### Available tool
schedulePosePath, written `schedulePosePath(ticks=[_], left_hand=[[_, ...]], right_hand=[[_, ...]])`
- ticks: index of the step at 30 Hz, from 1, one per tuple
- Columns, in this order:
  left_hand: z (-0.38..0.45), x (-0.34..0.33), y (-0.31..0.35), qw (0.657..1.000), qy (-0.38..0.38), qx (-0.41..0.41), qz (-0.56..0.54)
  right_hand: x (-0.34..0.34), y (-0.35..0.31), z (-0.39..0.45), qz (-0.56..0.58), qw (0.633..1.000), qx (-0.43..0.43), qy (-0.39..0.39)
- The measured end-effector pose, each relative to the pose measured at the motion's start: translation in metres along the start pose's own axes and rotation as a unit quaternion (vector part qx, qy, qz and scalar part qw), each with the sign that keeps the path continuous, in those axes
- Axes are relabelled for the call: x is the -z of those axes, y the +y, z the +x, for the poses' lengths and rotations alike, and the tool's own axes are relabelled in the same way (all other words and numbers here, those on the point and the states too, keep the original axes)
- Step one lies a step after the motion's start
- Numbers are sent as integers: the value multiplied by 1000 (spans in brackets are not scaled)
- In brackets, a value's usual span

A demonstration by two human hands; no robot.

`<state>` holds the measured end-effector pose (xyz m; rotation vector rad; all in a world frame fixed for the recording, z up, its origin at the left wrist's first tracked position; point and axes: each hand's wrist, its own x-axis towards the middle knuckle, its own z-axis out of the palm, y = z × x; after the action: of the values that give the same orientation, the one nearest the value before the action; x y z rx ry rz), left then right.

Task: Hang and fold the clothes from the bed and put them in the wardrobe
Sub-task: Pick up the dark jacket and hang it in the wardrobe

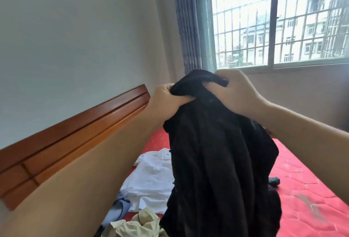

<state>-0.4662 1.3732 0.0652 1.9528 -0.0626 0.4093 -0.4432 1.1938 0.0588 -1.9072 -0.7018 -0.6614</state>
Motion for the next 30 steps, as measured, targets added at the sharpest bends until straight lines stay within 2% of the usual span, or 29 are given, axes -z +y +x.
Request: schedulePosePath(ticks=[2, 6, 7, 9, 12, 14, 16, 18, 19, 21, 23, 26, 28, 30], left_hand=[[-1, 20, 13, 999, 20, 15, 24], [-22, 45, 16, 995, 67, 42, 66], [-30, 52, 12, 994, 82, 51, 59], [-47, 72, 4, 991, 111, 60, 53], [-80, 114, -2, 982, 171, 55, 58], [-106, 141, -3, 975, 208, 50, 65], [-136, 168, -1, 965, 244, 49, 78], [-170, 196, 5, 955, 274, 48, 106], [-187, 210, 9, 948, 290, 47, 121], [-223, 237, 20, 935, 317, 55, 149], [-259, 261, 31, 917, 342, 69, 195], [-313, 287, 47, 888, 357, 110, 267], [-345, 290, 58, 882, 312, 147, 321], [-370, 283, 66, 870, 248, 178, 387]], right_hand=[[-28, 11, -32, -8, 999, -8, 32], [-98, 42, -102, -14, 994, -44, -98], [-108, 48, -112, -25, 993, -48, -108], [-120, 52, -123, -73, 994, -16, -75], [-127, 37, -124, -168, 981, 95, -28], [-138, 25, -129, -222, 964, 133, -60], [-154, 9, -133, -230, 961, 85, -128], [-165, -16, -135, -122, 972, -14, -200], [-168, -28, -133, -56, 965, -38, -253], [-169, -61, -127, 23, 926, -38, -375], [-164, -96, -120, 44, 893, -30, -448], [-156, -150, -107, 93, 882, -15, -462], [-155, -188, -98, 178, 883, -24, -434], [-156, -229, -95, 299, 853, -69, -421]])
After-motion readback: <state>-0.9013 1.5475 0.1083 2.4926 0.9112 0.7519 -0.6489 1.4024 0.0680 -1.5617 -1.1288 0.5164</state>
